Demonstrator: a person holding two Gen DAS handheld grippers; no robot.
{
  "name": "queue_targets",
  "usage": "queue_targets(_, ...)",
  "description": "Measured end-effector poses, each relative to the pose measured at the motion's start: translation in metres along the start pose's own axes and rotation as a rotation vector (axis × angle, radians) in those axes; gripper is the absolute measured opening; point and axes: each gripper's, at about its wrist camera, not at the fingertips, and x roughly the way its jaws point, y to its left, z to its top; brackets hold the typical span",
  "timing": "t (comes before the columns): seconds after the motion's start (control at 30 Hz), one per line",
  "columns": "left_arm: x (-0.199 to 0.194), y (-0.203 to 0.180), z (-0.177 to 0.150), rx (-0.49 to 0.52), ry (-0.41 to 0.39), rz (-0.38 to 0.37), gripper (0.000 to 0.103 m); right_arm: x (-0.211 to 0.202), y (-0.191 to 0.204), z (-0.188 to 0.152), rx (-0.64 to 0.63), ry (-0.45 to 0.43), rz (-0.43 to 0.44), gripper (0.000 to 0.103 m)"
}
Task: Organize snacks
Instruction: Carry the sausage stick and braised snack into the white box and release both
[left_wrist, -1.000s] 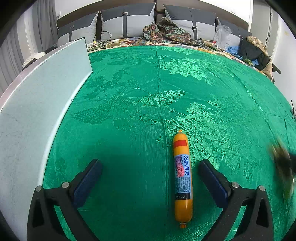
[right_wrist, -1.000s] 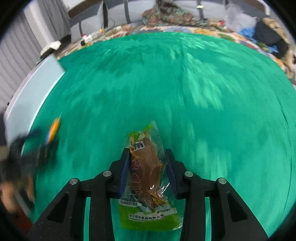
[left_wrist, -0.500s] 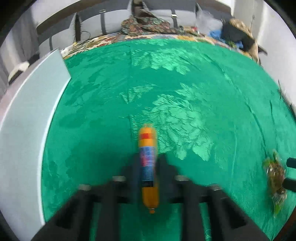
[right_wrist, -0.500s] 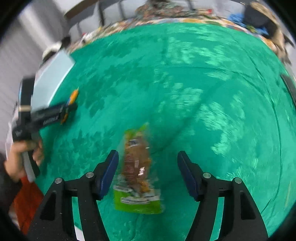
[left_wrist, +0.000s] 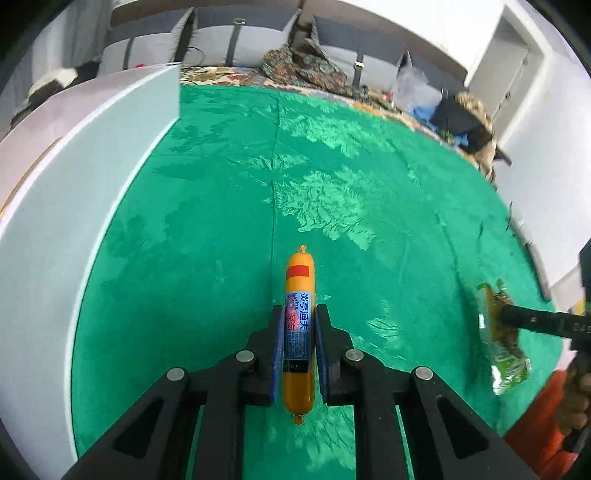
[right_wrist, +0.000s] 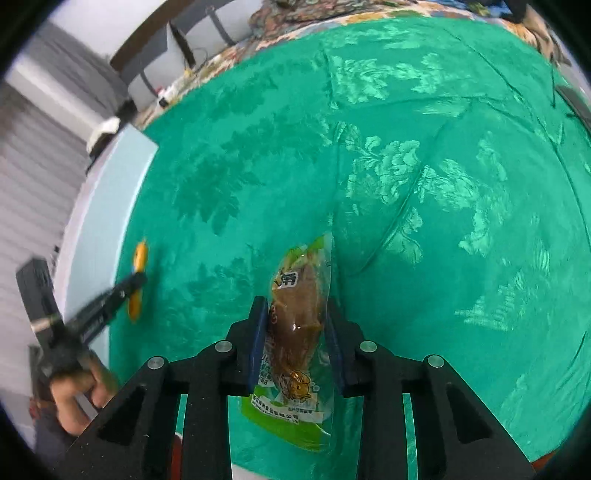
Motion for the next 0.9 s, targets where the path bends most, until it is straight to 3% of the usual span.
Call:
queue_targets(0.2, -0.057, 0.012, 0.013, -0.090, -0.098, -0.059, 0.015, -0.017, 0.017, 0.008, 0.072, -0.041, 0.164, 0.031)
queue_targets(0.37, -0.117, 0.052, 0.036, -0.164, -0.202, -0.050, 0.015, -0.028, 0.082, 0.031, 0.042, -0.069, 0.328, 0.031)
queue_targets(0.5, -0.157, 0.105, 0.047, -0.208, -0.262, 0.057, 0.015, -0.027, 0.155, 0.050, -0.010, -0.060, 0.473, 0.031)
queue_targets(0.63, -0.180, 0.170, 0.043, -0.261, -0.260, 0.203, 0.015, -0.014, 0.252, 0.062, -0.123, -0.036, 0.553, 0.031)
queue_targets(0.8, -0.173, 0.216, 0.026, -0.265, -0.205, 0.348, 0.015, 0.028, 0.370, 0.052, -0.327, -0.013, 0.513, 0.032)
queue_targets(0.9, -0.158, 0.229, 0.015, -0.268, -0.165, 0.397, 0.019, 0.067, 0.412, 0.039, -0.418, -0.006, 0.453, 0.034)
